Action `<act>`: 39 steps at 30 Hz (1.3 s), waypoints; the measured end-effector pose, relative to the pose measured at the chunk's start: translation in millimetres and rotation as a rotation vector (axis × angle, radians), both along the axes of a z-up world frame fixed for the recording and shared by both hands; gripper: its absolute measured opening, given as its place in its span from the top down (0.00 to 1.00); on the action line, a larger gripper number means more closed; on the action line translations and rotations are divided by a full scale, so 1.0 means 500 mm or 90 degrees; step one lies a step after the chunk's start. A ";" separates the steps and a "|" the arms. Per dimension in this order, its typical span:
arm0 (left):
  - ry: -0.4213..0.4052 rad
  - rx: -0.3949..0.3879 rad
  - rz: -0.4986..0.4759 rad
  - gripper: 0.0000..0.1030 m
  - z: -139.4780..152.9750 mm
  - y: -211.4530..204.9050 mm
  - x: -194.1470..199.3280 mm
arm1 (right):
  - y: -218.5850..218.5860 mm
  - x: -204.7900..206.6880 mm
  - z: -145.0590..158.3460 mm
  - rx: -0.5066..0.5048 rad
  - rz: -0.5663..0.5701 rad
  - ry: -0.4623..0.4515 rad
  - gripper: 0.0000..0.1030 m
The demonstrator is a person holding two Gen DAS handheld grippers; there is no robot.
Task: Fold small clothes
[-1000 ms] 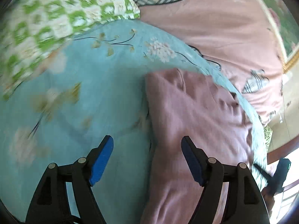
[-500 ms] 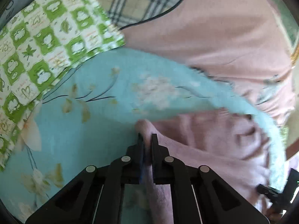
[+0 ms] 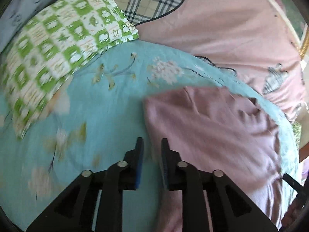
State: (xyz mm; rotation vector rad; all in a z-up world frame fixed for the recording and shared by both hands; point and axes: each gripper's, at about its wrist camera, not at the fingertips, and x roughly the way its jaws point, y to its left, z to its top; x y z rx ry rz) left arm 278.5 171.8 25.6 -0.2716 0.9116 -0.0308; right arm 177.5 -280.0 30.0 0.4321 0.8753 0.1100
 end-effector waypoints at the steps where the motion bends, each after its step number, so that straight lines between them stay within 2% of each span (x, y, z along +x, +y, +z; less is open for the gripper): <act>1: 0.004 -0.016 -0.006 0.76 0.003 -0.007 -0.035 | 0.000 -0.016 0.006 -0.001 -0.004 -0.002 0.67; 3: 0.008 -0.025 -0.007 0.69 0.004 -0.031 -0.089 | 0.000 -0.054 0.015 -0.001 -0.011 -0.005 0.58; 5: 0.015 -0.026 -0.011 0.62 0.002 -0.055 -0.165 | 0.003 -0.085 0.019 -0.002 -0.013 -0.001 0.58; 11: 0.055 -0.017 -0.020 0.52 -0.015 -0.128 -0.333 | 0.003 -0.188 0.013 -0.001 -0.019 0.028 0.58; 13: 0.063 -0.015 -0.019 0.40 -0.019 -0.142 -0.381 | 0.002 -0.226 0.011 0.000 -0.021 0.035 0.58; 17: 0.085 0.015 -0.020 0.39 -0.029 -0.169 -0.459 | -0.002 -0.291 0.009 -0.002 -0.033 0.043 0.57; 20: 0.099 -0.010 -0.026 0.33 -0.035 -0.181 -0.507 | -0.009 -0.333 0.008 0.002 -0.045 0.046 0.56; 22: 0.109 -0.028 -0.038 0.33 -0.040 -0.196 -0.524 | -0.012 -0.356 0.006 0.000 -0.052 0.050 0.56; 24: 0.117 -0.010 -0.053 0.33 -0.046 -0.218 -0.533 | -0.013 -0.375 0.003 0.004 -0.053 0.054 0.55; 27: 0.128 0.039 -0.064 0.34 -0.059 -0.250 -0.536 | -0.010 -0.393 0.002 0.004 -0.056 0.054 0.55; 28: 0.131 0.066 -0.064 0.49 -0.064 -0.256 -0.540 | -0.008 -0.398 0.003 0.004 -0.056 0.053 0.55; 29: 0.134 0.098 -0.062 0.70 -0.070 -0.259 -0.546 | -0.009 -0.402 0.005 0.005 -0.057 0.052 0.55; 30: 0.137 0.113 -0.064 0.73 -0.073 -0.256 -0.554 | -0.009 -0.406 0.010 0.004 -0.058 0.049 0.55; 32: 0.124 0.102 -0.061 0.81 -0.068 -0.231 -0.580 | -0.011 -0.418 0.019 0.000 -0.060 0.042 0.55; 34: 0.118 0.094 -0.048 0.81 -0.063 -0.195 -0.606 | -0.019 -0.432 0.028 -0.001 -0.066 0.036 0.53; 37: 0.116 0.035 -0.039 0.80 -0.064 -0.137 -0.645 | -0.034 -0.450 0.030 -0.006 -0.079 0.037 0.51; 39: 0.120 0.000 -0.034 0.76 -0.070 -0.116 -0.662 | -0.044 -0.462 0.026 -0.005 -0.085 0.043 0.50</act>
